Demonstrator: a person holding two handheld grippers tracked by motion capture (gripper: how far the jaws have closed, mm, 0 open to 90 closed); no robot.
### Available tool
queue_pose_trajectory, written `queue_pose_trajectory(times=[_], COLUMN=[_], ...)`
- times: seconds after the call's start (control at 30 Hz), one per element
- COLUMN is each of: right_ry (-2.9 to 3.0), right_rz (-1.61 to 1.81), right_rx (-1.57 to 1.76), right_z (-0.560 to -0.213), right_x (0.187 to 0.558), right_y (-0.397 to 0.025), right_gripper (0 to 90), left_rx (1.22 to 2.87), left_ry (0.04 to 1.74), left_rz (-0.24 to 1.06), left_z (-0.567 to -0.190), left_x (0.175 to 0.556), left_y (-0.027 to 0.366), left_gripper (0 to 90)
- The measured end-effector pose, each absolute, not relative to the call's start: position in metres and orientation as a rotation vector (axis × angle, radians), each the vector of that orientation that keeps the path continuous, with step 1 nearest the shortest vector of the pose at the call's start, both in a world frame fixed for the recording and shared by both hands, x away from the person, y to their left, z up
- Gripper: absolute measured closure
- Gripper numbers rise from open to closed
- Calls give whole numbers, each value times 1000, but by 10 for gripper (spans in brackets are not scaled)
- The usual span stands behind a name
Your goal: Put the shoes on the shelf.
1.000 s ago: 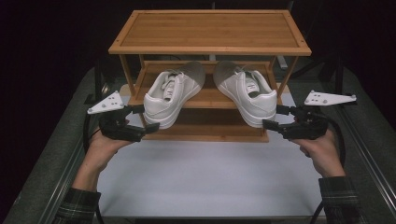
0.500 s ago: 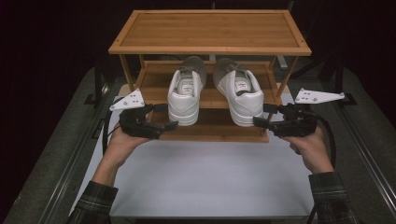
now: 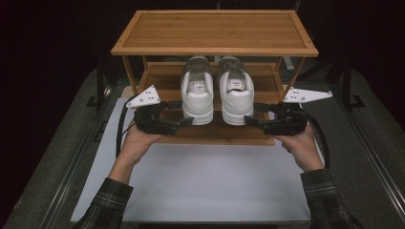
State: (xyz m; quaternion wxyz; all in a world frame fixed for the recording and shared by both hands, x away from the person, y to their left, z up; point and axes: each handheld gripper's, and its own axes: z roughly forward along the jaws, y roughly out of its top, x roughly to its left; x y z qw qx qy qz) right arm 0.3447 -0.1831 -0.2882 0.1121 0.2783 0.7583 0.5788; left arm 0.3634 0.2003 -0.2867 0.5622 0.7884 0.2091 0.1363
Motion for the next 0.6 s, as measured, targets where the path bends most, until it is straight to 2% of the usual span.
queue_pose_trajectory(times=[0.03,0.33,0.37,0.4,0.6], right_ry=[2229,2214,2208,2216,2235], right_rz=[1702,1715,1717,1714,1759], right_rx=[815,819,828,849,857], right_z=[-288,-290,-290,-291,-293], right_x=[347,356,357,360,367], right_y=[-178,-172,-172,-172,-171], right_gripper=[352,392,326,306,307], left_rx=[1850,1867,1873,1877,1876], left_ry=[492,496,490,487,496], left_rz=[292,293,292,295,289], left_z=[-289,-286,-286,-285,-285], left_x=[368,380,381,381,385], left_y=[199,193,193,193,196], left_gripper=[227,199,191,187,187])
